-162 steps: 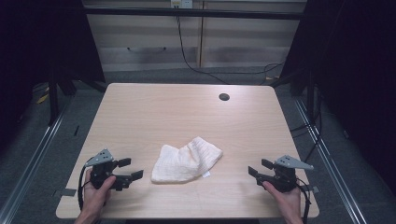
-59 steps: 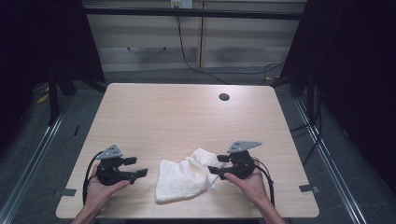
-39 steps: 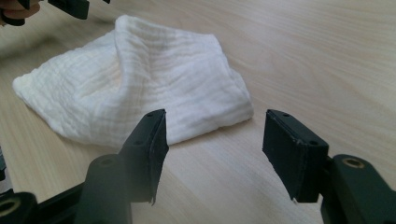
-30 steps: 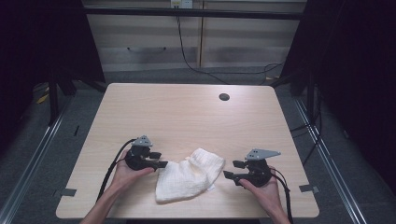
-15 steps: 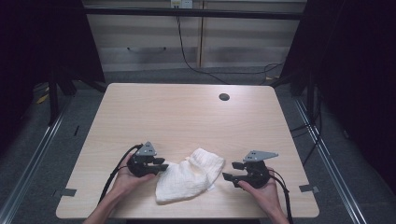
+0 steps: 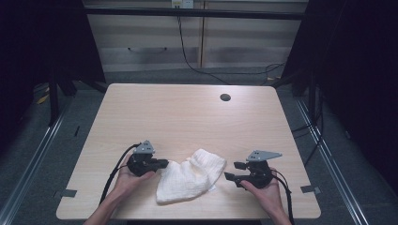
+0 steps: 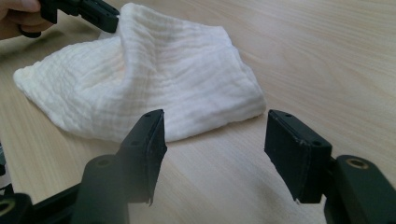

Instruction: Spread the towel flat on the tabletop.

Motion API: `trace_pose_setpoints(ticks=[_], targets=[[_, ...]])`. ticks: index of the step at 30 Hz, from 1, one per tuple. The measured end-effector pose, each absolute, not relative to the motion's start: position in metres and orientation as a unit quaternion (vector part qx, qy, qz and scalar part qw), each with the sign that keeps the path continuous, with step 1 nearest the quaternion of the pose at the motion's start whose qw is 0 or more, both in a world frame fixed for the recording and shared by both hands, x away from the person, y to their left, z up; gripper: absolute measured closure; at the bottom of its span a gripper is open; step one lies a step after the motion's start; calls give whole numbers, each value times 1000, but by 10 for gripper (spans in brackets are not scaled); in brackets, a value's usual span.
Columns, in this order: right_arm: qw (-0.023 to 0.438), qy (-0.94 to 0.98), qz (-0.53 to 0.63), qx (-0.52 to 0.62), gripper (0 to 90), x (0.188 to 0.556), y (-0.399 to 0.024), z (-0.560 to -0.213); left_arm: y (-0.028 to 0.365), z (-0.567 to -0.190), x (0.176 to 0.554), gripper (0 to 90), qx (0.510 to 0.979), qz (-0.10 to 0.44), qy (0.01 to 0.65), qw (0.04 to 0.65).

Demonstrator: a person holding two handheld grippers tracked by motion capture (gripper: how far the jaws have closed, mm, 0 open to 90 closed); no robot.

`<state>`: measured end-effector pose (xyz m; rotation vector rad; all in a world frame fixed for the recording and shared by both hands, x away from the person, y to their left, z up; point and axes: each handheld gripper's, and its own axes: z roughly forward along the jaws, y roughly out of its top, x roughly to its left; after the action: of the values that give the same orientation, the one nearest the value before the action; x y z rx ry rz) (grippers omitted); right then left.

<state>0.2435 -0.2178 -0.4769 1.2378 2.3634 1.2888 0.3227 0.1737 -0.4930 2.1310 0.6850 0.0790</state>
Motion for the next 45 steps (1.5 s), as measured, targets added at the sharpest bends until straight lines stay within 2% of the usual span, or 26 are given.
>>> trace_pose_setpoints(ticks=[9, 17, 20, 29, 34, 41, 45], targets=[[82, 788, 440, 422, 383, 246, -220, -475, 186, -460, 327, 870, 825, 48, 288, 485], [83, 784, 444, 426, 381, 247, -223, -474, 180, -422, 338, 870, 817, 81, 273, 501], [83, 783, 444, 427, 380, 247, -224, -474, 173, -397, 344, 870, 810, 99, 268, 513], [85, 777, 450, 432, 379, 246, -229, -471, 157, -367, 342, 870, 800, 121, 245, 535], [84, 776, 448, 436, 381, 246, -231, -471, 175, -375, 337, 870, 798, 128, 257, 530], [66, 772, 461, 432, 394, 250, -226, -471, 214, -421, 347, 870, 787, 132, 328, 506], [81, 781, 454, 421, 431, 258, -223, -465, 225, -443, 353, 870, 780, 120, 356, 499]])
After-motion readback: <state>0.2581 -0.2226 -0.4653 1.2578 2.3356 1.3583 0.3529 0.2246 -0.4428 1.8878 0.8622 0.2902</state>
